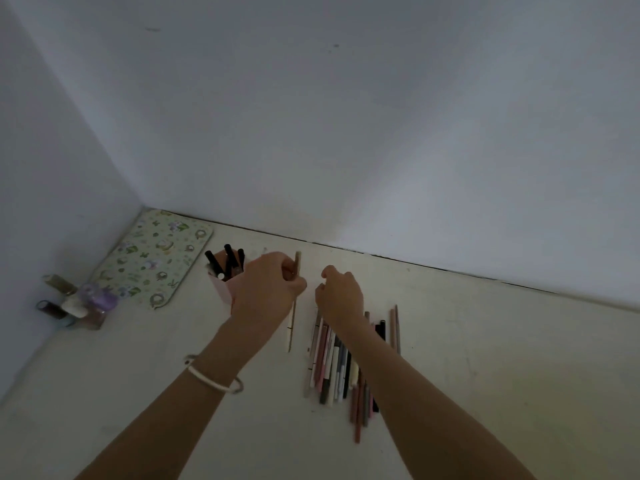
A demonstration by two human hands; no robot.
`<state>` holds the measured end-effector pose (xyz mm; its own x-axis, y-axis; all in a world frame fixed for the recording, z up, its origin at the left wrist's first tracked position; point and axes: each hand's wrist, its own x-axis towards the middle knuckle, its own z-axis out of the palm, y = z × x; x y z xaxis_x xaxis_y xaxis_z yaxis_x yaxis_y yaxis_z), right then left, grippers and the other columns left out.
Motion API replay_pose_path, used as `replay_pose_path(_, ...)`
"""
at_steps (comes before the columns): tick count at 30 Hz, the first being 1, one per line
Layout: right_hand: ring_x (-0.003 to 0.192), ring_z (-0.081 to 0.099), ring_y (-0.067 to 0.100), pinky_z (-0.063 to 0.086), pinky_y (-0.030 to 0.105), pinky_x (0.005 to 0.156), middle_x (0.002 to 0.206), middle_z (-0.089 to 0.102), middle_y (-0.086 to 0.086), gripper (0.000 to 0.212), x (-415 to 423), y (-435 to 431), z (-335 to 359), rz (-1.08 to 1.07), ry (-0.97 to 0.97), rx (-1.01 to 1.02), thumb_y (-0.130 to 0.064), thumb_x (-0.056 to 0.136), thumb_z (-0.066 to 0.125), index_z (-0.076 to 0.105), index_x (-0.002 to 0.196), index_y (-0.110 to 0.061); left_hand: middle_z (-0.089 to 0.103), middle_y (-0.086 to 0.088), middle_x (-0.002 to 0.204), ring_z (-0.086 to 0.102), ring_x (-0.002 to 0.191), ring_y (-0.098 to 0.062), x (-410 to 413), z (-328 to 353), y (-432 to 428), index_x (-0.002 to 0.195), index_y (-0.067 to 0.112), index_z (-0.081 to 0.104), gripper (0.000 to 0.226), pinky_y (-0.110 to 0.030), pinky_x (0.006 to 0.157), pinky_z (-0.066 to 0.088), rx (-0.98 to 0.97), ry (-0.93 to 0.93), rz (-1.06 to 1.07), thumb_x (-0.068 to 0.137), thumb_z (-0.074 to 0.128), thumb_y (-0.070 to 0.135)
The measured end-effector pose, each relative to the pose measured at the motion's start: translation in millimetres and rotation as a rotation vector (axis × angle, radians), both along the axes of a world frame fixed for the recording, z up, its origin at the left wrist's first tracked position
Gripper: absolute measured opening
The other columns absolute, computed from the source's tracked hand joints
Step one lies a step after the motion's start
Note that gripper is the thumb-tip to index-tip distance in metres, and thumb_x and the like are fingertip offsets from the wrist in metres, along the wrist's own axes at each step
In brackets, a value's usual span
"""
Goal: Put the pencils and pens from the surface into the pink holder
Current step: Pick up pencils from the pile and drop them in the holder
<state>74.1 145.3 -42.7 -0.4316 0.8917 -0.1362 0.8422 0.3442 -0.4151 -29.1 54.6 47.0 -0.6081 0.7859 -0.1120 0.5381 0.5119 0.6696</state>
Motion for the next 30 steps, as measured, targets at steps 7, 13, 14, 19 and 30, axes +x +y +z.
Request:
replay_pose_path(7,0.094,0.058,0.027,0.048,0.035,0.076,0.099,0.065,0.013,0.031,-21.3,-5.8,-22.5,0.053,-0.127,0.022,-0.005,0.091,0.045,0.046,0.123,-0.007,0.062,0.017,0.072,0.058,0.067,0.005,-24.0,37.7,-20.6,0.086,0.023,0.065,0.01,-0.008,0.059,0.038,0.198,-0.041,0.072,0.079,0.069,0.018)
replay_pose_path(13,0.053,0.055,0.002,0.041,0.013,0.049,0.072,0.064,0.0,0.029,-34.9,21.0,50.7,-0.282,0.678,-0.093,-0.01,0.086,0.058,0.058,0.115,-0.009,0.064,0.013,0.072,0.062,0.063,0.006,-86.7,60.8,-34.8,0.11,0.024,0.059,0.033,-0.005,0.056,0.043,0.536,-0.001,0.36,0.081,0.068,0.012)
replay_pose_path(14,0.047,0.051,-0.002,0.038,0.009,0.044,0.071,0.063,-0.002,0.028,-37.5,22.2,64.3,-0.278,0.776,-0.067,-0.01,0.086,0.058,0.057,0.114,-0.01,0.063,0.014,0.073,0.06,0.061,0.01,-93.2,58.6,-36.8,0.116,0.024,0.058,0.038,-0.002,0.053,0.041,0.566,0.019,0.382,0.082,0.067,0.011)
replay_pose_path(19,0.048,0.041,0.004,0.036,0.01,0.049,0.064,0.056,-0.011,0.022,-58.5,6.2,109.6,-0.192,1.056,0.081,-0.012,0.087,0.058,0.053,0.107,-0.019,0.064,0.007,0.079,0.06,0.068,0.002,-101.0,23.6,-39.0,0.118,0.02,0.061,0.039,0.002,0.063,0.04,0.512,0.091,0.345,0.084,0.062,0.002)
replay_pose_path(30,0.086,0.052,0.009,0.044,0.019,0.077,0.09,0.058,-0.011,0.023,-76.3,-43.9,90.6,0.169,0.816,0.314,-0.018,0.094,0.056,0.051,0.116,-0.024,0.065,-0.011,0.12,0.054,0.115,-0.031,-103.1,-9.3,-63.9,0.122,0.008,0.064,0.034,-0.04,0.103,0.038,0.394,0.306,0.329,0.092,0.049,0.015)
